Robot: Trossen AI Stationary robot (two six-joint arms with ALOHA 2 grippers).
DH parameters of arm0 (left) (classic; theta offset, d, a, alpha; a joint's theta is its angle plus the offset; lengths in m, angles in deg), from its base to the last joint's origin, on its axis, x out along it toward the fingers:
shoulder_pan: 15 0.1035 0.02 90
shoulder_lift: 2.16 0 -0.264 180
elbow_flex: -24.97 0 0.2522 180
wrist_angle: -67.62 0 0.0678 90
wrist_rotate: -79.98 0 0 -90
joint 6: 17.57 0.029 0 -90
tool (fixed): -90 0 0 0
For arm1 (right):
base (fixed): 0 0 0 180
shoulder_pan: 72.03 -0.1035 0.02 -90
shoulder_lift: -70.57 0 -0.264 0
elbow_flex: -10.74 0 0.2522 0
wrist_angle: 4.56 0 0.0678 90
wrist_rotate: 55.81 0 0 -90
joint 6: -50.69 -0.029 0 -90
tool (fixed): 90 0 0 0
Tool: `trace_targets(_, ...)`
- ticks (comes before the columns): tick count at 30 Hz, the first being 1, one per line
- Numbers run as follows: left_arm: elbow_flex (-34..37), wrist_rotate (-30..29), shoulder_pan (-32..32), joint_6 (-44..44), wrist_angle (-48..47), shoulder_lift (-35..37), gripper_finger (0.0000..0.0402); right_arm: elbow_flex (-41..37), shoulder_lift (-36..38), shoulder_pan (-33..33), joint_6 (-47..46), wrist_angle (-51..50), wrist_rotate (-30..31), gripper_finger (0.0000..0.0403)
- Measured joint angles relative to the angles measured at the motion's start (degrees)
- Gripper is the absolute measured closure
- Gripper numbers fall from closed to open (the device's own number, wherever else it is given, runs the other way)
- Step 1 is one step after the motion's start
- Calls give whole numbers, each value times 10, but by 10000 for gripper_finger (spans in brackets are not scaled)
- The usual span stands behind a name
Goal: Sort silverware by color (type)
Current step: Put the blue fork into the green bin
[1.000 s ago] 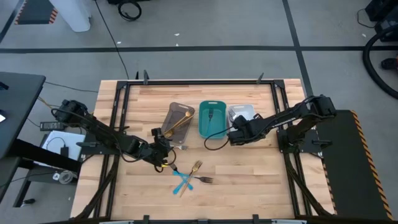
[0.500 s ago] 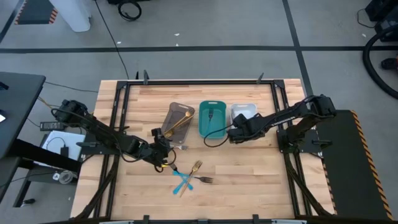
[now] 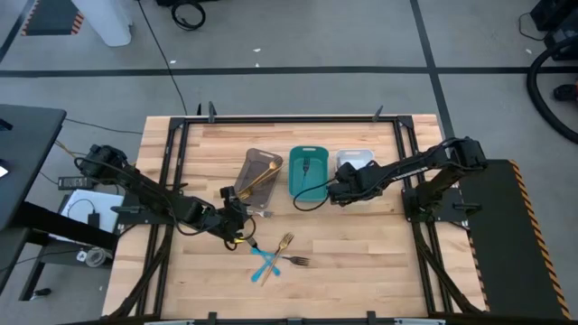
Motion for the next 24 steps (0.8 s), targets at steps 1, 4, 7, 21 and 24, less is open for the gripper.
trace_targets(1,0,0,0,0,0,0,233,7,0,0,0,-12,2,288)
trace_targets(4,0,2,0,3,0,0,233,31,0,-1,1,-49,17,288)
trace_targets(7,0,9,0,19,0,0,233,54,0,-9,3,-77,40,288)
trace_targets(21,-38,139,2,21,-8,0,233,109,1,-89,69,-41,162,288)
trace_targets(24,-46,197,11,15,-34,0,233,110,1,-113,125,15,177,288)
